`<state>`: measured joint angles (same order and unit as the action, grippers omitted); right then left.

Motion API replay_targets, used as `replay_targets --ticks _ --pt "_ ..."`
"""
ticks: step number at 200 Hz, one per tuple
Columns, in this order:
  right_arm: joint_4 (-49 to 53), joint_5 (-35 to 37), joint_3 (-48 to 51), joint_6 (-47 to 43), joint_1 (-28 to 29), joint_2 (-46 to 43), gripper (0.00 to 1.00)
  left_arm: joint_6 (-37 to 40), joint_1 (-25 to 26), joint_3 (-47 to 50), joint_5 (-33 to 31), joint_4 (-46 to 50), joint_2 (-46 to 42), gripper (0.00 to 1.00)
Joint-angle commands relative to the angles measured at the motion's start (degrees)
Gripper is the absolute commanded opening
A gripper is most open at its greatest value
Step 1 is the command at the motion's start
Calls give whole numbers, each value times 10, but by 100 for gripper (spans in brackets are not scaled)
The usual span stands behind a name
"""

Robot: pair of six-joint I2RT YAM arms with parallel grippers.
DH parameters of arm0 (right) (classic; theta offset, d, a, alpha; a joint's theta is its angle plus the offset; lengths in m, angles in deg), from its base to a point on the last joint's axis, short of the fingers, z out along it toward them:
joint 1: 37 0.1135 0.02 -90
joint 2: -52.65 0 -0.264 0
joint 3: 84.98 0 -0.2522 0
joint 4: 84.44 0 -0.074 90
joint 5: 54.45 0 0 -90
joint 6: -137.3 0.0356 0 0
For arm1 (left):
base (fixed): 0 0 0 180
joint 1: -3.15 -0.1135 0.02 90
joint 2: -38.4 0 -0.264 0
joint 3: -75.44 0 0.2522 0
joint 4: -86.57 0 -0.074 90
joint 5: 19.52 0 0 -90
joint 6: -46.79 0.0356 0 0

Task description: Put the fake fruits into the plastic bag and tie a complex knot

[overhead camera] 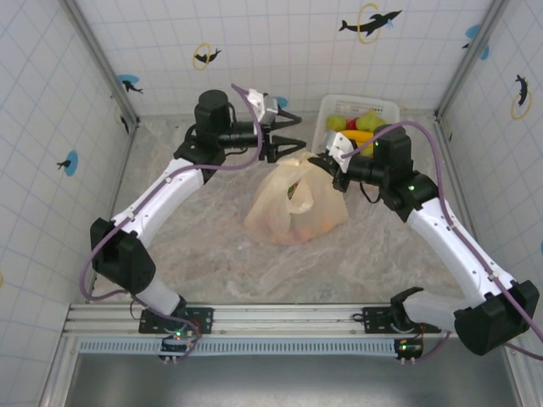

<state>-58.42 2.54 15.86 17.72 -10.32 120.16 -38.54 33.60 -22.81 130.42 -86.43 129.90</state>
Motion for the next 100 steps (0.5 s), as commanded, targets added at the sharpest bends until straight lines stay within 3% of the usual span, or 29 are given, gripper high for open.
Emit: replay_targets --ticks 1,100 --pt "-14 -7 -9 -1 4 -5 0 60 1 0 38 49 -12 75" --pt "-21 -1 -10 7 5 -4 0 127 9 32 -6 126 -9 81"
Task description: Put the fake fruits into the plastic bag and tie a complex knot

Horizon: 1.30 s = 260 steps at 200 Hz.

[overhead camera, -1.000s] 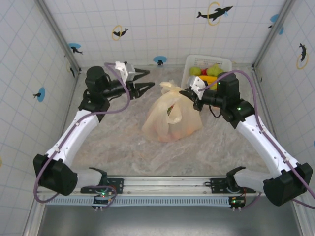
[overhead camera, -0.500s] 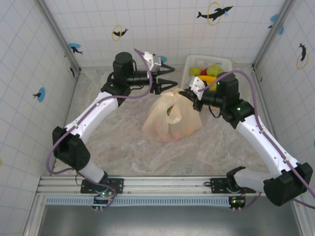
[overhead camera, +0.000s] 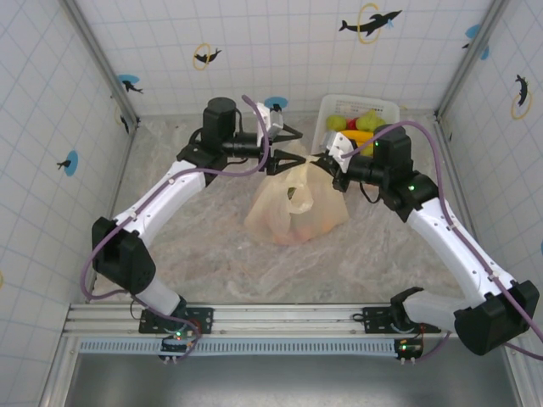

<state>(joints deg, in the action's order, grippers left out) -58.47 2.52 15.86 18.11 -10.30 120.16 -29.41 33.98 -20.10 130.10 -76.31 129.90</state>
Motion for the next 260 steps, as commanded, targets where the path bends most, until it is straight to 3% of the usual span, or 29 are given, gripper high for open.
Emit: replay_targets --ticks 1,70,110,135,164,226,252,260 --pt "-21 0 -10 3 5 -4 0 36 5 5 -4 25 -9 81" --pt "-21 3 -13 0 11 -1 0 77 23 -23 -68 107 15 85" --pt "-14 14 -17 -6 14 -1 0 86 25 -44 -86 157 31 79" --pt "-3 26 -20 -16 17 2 0 94 26 -55 -88 191 39 66" --pt "31 53 -34 -40 24 10 0 104 25 -65 -91 222 39 41" --pt "47 68 -38 -48 22 6 0 126 26 -69 -111 254 26 2" --pt "46 55 -40 -37 20 4 0 130 25 -65 -114 251 22 0" --pt "48 48 -41 -33 18 4 10 131 25 -63 -114 248 20 0"
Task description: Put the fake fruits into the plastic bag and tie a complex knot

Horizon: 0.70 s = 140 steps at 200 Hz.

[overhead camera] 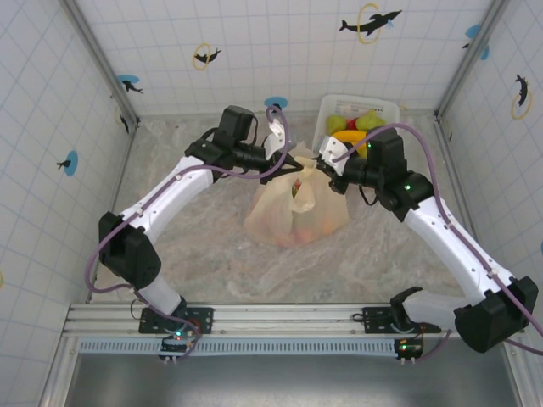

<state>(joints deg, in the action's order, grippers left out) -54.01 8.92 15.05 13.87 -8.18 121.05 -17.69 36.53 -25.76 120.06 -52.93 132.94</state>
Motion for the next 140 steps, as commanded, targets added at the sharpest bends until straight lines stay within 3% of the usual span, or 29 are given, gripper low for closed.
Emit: replay_targets --ticks 1,57,106,140 --pt "5 -16 -33 10 -4 -5 11 14 -1 -6 -14 14 -11 0" --pt "163 -27 -99 -17 -13 -15 70 12 0 -1 -24 -8 -24 0" --pt "251 5 -181 -39 5 43 92 19 6 1 -42 -15 -28 0" --pt "304 53 -260 -56 32 113 89 30 13 3 -45 -17 -30 0"
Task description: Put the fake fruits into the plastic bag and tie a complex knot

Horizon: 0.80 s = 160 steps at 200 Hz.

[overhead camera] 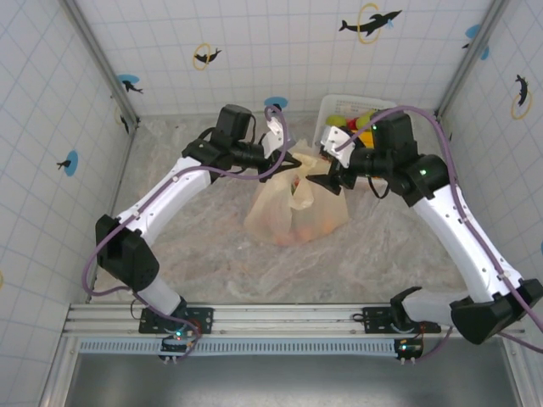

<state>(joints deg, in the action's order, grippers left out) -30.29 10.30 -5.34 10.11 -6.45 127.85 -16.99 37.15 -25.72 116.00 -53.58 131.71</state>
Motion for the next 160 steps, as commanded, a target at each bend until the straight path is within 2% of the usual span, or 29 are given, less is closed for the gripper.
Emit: replay_targets --ticks 1,67,160 --pt "69 41 -58 -20 15 47 88 23 7 3 -4 -10 -18 0" --pt "95 41 -82 -56 11 87 80 34 7 12 -3 -14 -27 0" --pt "89 24 -73 -54 13 116 52 38 8 17 3 -22 -37 0"
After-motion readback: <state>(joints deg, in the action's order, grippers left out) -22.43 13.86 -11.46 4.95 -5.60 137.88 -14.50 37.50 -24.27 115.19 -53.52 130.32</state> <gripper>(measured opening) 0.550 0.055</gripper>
